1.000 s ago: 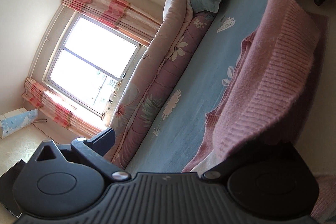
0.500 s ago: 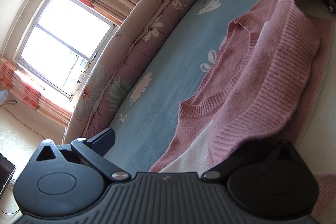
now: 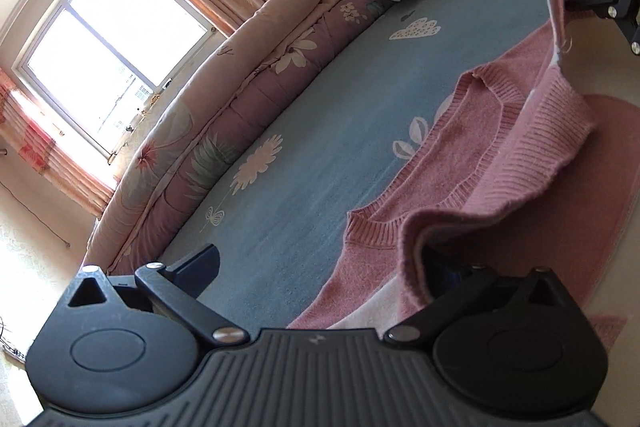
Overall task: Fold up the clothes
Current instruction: 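Lay the hem down near the collar and open both tools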
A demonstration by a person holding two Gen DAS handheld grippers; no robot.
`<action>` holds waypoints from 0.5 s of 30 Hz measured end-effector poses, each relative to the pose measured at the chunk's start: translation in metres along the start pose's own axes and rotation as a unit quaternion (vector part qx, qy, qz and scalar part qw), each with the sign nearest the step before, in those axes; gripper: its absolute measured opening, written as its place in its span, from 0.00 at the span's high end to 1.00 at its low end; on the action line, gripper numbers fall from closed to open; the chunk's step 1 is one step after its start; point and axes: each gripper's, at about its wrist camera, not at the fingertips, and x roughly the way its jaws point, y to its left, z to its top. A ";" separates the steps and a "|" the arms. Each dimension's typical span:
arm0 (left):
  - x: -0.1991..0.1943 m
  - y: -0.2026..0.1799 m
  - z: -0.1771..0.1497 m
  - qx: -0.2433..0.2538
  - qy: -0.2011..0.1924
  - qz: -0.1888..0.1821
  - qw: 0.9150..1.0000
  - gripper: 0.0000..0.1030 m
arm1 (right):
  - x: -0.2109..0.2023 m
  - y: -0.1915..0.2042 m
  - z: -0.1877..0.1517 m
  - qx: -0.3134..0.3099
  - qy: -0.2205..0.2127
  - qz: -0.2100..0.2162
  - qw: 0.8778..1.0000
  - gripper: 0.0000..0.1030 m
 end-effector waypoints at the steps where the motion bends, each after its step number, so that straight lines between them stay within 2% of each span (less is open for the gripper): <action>1: 0.006 0.002 0.002 -0.003 0.005 -0.009 1.000 0.00 | 0.009 -0.002 0.003 0.002 0.002 0.001 1.000 0.00; 3: 0.013 0.010 0.006 -0.017 0.010 -0.033 0.999 0.00 | 0.023 -0.006 0.007 0.009 0.005 0.008 1.000 0.00; 5: 0.007 0.016 0.008 -0.021 -0.001 -0.045 0.999 0.00 | 0.025 -0.011 0.009 0.015 0.006 0.010 1.000 0.00; 8: -0.016 0.029 0.008 -0.033 -0.036 -0.065 0.997 0.01 | 0.004 -0.021 0.006 0.031 -0.012 0.016 0.999 0.00; 11: -0.039 0.046 0.004 -0.050 -0.052 -0.069 0.995 0.01 | -0.024 -0.024 -0.003 0.038 -0.010 0.046 0.998 0.00; 15: -0.064 0.060 -0.009 -0.070 -0.052 -0.083 0.993 0.01 | -0.060 -0.011 -0.018 0.032 -0.003 0.090 0.995 0.00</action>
